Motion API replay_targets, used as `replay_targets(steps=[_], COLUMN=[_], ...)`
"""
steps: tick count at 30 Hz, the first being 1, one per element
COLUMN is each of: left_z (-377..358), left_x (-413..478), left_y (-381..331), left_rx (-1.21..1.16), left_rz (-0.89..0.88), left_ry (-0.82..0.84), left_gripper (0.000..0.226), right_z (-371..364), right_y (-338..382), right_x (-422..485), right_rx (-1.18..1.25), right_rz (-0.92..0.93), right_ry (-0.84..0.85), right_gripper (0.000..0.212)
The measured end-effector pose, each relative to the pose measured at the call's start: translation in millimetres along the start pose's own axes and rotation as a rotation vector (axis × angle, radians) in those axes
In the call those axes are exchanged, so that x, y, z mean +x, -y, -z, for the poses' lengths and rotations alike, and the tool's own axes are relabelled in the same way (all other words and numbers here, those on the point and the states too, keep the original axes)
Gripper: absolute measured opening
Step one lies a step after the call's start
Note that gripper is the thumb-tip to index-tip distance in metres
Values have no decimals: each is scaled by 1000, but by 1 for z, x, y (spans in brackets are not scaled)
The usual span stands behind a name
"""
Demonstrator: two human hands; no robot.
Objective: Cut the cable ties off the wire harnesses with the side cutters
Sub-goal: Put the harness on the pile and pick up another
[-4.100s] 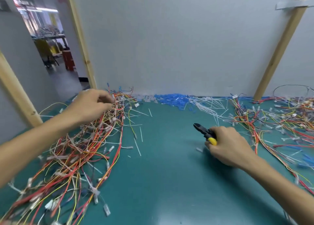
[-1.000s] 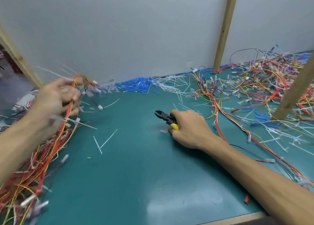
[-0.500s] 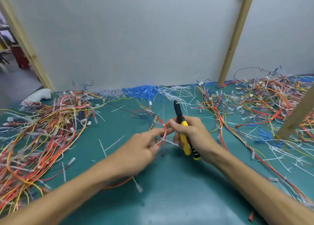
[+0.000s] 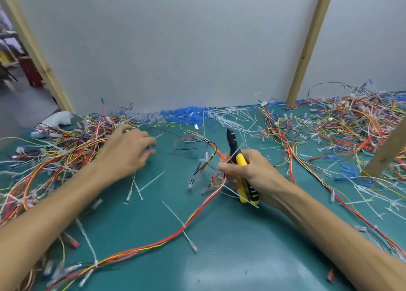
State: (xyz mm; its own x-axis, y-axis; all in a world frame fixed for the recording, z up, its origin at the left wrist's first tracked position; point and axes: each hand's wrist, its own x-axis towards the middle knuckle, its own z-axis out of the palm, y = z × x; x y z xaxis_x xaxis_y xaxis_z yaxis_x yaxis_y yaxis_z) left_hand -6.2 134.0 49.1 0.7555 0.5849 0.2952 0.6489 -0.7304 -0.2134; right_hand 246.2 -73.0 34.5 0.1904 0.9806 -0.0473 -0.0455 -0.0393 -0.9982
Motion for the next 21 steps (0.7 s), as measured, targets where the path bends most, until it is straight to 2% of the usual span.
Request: replay_targets(steps=[1,5,8,12,16,21], left_z=[-8,-22,-28,-27,-31,-33], left_x=[-2,-23,-28,-28,-28,-27], left_y=[11,48,54,54,59,60], left_rx=[27,83,178,119,66,66], left_rz=[13,158,180,188,192,194], left_ry=[-1,22,73,85,32,47], left_gripper=[11,24,36,52,43,34], right_z=[2,13,20,26,40,61], right_y=[0,0,2,12,19,25], right_x=[1,9,12,11,7,6], right_rx=[62,278,327,452,393,448], right_rz=[-14,16,142,333,352,394], right_ry=[8,-132,-235,-236,-391,-506], right_gripper=[19,19,19,16,25,23])
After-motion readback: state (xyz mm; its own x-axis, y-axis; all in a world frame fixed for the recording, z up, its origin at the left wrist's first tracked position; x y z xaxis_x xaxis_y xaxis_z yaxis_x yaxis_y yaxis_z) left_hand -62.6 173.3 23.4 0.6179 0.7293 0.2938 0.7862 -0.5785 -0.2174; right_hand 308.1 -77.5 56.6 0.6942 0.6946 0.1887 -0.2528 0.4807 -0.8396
